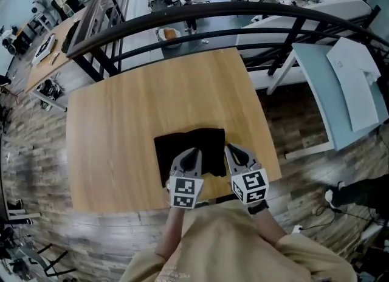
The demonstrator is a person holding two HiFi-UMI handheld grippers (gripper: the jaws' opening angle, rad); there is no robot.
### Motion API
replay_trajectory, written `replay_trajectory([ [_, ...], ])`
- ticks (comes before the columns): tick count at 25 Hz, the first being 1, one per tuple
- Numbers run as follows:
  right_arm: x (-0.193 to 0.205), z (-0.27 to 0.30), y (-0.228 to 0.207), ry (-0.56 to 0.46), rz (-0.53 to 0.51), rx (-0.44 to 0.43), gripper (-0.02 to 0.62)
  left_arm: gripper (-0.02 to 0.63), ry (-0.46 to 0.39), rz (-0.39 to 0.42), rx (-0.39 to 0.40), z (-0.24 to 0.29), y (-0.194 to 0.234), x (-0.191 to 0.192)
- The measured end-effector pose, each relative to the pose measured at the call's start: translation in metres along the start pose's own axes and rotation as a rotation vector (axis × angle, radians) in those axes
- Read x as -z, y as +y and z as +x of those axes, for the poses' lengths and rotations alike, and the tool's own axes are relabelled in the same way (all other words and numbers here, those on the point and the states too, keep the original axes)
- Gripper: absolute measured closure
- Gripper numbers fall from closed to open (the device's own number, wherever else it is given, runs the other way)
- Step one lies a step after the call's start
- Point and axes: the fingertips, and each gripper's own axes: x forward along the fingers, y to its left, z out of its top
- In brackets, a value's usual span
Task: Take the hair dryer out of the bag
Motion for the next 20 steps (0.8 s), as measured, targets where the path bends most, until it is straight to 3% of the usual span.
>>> replay_trajectory([
  [3,0.005,0.015,-0.007,0.028,-0.002,-0.022,0.58,0.587,0.087,0.012,0.011,0.025,-0.002,0.022],
  [8,0.018,0.033,-0.021,0.071,0.015,-0.041,0.58,0.467,0.218,0.039,0.041,0.06,-0.008,0.061],
  [12,0.029,0.039,-0.024,0.103,0.02,-0.05,0.58,0.454,0.308,0.046,0.086,0.08,-0.016,0.087],
  [17,0.035,0.041,-0.03,0.119,0.025,-0.049,0.58,0.443,0.408,0.083,0.073,0.094,-0.015,0.111],
  [20,0.037,0.042,-0.03,0.126,0.028,-0.044,0.58,0.446,0.426,0.045,0.071,0.099,-0.011,0.121],
])
